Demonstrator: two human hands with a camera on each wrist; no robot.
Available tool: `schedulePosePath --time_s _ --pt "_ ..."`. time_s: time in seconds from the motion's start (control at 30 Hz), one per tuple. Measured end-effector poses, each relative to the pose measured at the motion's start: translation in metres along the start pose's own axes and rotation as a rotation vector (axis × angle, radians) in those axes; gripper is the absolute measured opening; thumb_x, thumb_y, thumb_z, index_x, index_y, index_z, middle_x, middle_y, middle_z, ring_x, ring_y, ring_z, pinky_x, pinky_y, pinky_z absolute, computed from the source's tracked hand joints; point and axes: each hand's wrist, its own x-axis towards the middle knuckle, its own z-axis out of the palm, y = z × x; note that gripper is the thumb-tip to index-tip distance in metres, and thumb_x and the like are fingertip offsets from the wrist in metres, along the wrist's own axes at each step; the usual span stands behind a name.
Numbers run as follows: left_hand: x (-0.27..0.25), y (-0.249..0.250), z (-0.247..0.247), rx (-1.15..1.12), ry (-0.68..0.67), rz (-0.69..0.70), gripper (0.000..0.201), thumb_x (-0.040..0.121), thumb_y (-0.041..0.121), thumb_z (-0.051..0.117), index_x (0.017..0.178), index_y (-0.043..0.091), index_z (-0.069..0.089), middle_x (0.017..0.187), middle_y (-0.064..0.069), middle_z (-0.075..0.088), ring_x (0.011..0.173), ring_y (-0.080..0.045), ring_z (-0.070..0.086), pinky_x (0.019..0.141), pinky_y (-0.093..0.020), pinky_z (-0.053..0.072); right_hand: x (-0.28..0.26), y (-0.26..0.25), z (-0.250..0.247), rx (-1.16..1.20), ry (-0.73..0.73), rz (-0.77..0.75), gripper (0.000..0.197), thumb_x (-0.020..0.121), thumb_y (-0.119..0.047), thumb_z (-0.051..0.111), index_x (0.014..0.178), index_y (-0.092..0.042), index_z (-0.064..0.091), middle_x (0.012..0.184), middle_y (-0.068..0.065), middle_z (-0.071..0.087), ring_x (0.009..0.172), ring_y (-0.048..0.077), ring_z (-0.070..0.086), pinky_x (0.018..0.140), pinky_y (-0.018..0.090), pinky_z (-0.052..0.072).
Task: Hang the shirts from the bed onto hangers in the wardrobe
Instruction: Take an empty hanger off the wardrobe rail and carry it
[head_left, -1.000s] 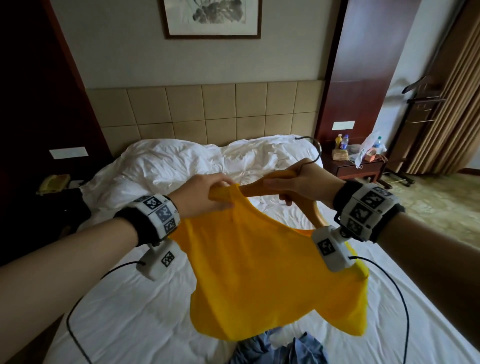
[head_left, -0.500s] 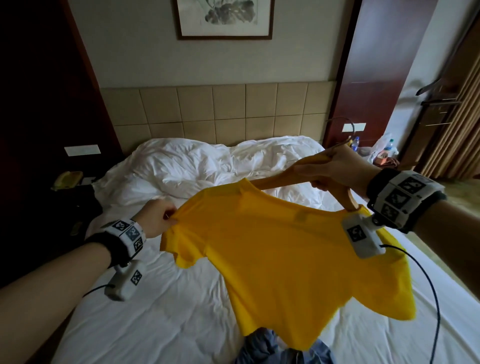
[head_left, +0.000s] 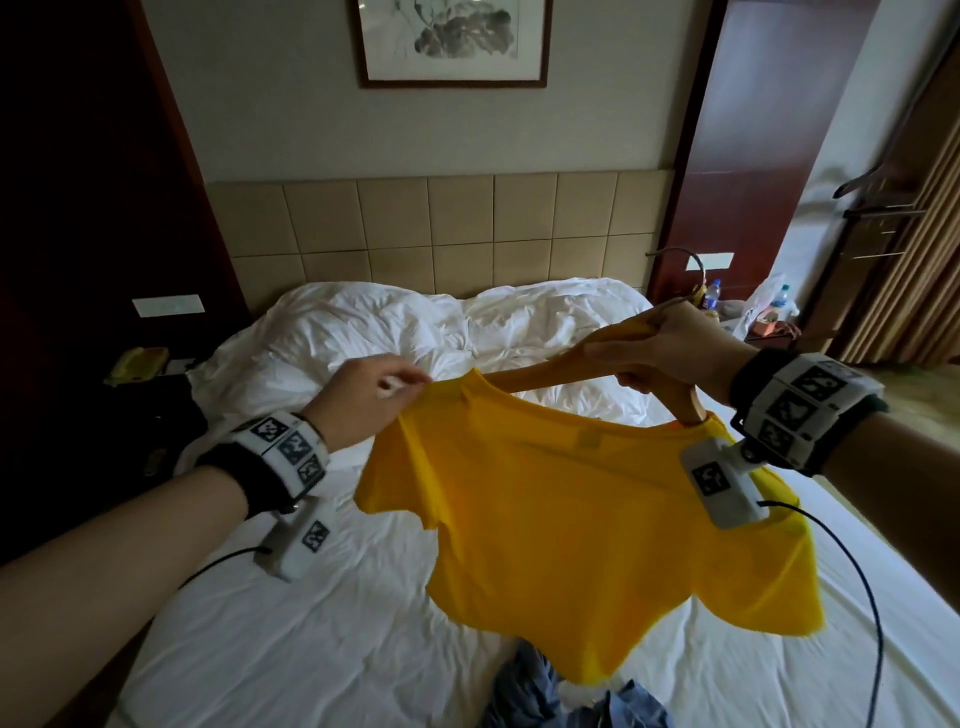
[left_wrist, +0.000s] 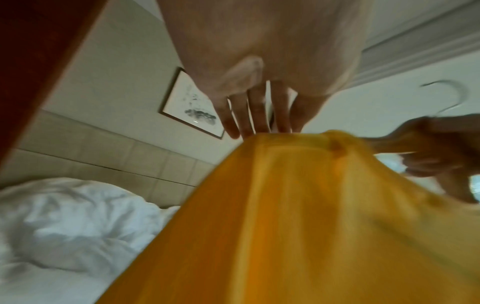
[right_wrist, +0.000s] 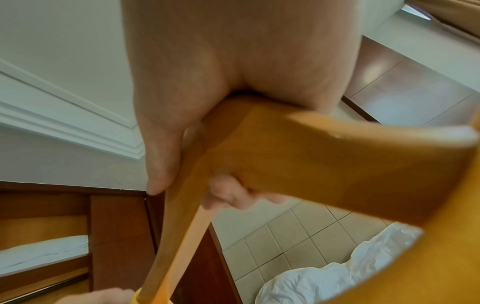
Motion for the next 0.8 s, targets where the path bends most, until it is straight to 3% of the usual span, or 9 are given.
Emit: schedulePosePath --time_s 0.13,0.23,0.37,0.43,0.5,0.53,0.6,0.73,0.8 --pt "0.002 0.032 0.026 -0.135 -0.093 0.050 0.018 0.094 0.024 0.065 0.110 0.028 0.072 0.105 0.014 0.071 0.099 0.002 0.065 0.087 -0.013 0.051 -0.001 0.001 0.008 -0.030 -0.053 -0.020 0.009 0.081 -0.023 0.078 0.089 -0.019 0.079 0.063 0.011 0.066 0.051 0.014 0.056 0.053 0.023 0.050" --pt "0.003 0.033 0.036 -0.242 -0.091 0.054 0.017 0.093 0.020 0.067 0.107 0.026 0.075 0.102 0.008 0.074 0.096 -0.006 0.068 0.089 -0.024 0.054 -0.004 0.002 0.010 -0.053 -0.059 -0.042 0.003 0.082 -0.024 0.078 0.084 -0.024 0.079 0.064 0.010 0.067 0.050 0.014 0.055 0.052 0.021 0.049" --pt "0.002 0.032 0.047 -0.314 -0.093 0.010 0.019 0.094 0.034 0.063 0.109 0.035 0.074 0.097 0.006 0.073 0.091 -0.016 0.067 0.089 -0.036 0.054 -0.003 0.002 0.013 -0.076 -0.055 -0.060 0.007 0.082 -0.024 0.078 0.085 -0.019 0.078 0.061 0.006 0.067 0.051 0.012 0.057 0.051 0.020 0.049" --pt "0.002 0.030 0.048 -0.349 -0.122 -0.022 0.025 0.099 0.038 0.054 0.119 0.038 0.069 0.094 0.017 0.069 0.089 -0.007 0.063 0.087 -0.029 0.048 -0.003 0.003 0.014 -0.084 -0.060 -0.066 0.009 0.081 -0.025 0.078 0.086 -0.017 0.078 0.061 0.005 0.067 0.052 0.014 0.058 0.051 0.021 0.049" --pt "0.005 0.027 0.044 -0.368 -0.152 -0.108 0.028 0.103 0.032 0.048 0.123 0.034 0.068 0.117 0.017 0.065 0.111 0.002 0.056 0.098 -0.022 0.038 -0.003 0.004 0.013 -0.085 -0.056 -0.063 0.008 0.081 -0.026 0.079 0.083 -0.019 0.078 0.062 0.006 0.067 0.052 0.015 0.057 0.051 0.021 0.049" --pt "0.006 0.025 0.041 -0.373 -0.179 -0.147 0.028 0.103 0.028 0.047 0.119 0.029 0.070 0.120 0.013 0.066 0.113 0.001 0.057 0.098 -0.021 0.039 -0.004 0.006 0.012 -0.081 -0.048 -0.061 0.006 0.081 -0.026 0.079 0.082 -0.021 0.078 0.063 0.007 0.067 0.053 0.015 0.057 0.051 0.021 0.049" --pt "0.005 0.021 0.039 -0.338 -0.232 -0.177 0.026 0.104 0.026 0.047 0.103 0.027 0.072 0.100 0.007 0.070 0.093 -0.001 0.064 0.085 -0.019 0.044 -0.004 0.008 0.010 -0.074 -0.044 -0.062 0.006 0.081 -0.026 0.079 0.082 -0.021 0.079 0.064 0.009 0.068 0.054 0.017 0.058 0.052 0.021 0.050" --pt "0.002 0.023 0.046 -0.298 -0.220 -0.182 0.033 0.100 0.038 0.050 0.074 0.034 0.069 0.061 0.016 0.056 0.060 0.001 0.052 0.062 -0.011 0.038 0.000 0.011 0.015 -0.089 -0.060 -0.077 0.013 0.080 -0.028 0.079 0.088 -0.018 0.079 0.068 0.014 0.069 0.058 0.022 0.059 0.058 0.028 0.052" --pt "0.002 0.024 0.048 -0.308 -0.216 -0.211 0.043 0.095 0.049 0.051 0.058 0.029 0.060 0.054 0.014 0.047 0.054 -0.001 0.046 0.058 -0.014 0.035 0.003 0.013 0.017 -0.094 -0.066 -0.080 0.016 0.080 -0.030 0.079 0.090 -0.016 0.079 0.068 0.013 0.069 0.058 0.023 0.059 0.061 0.032 0.052"
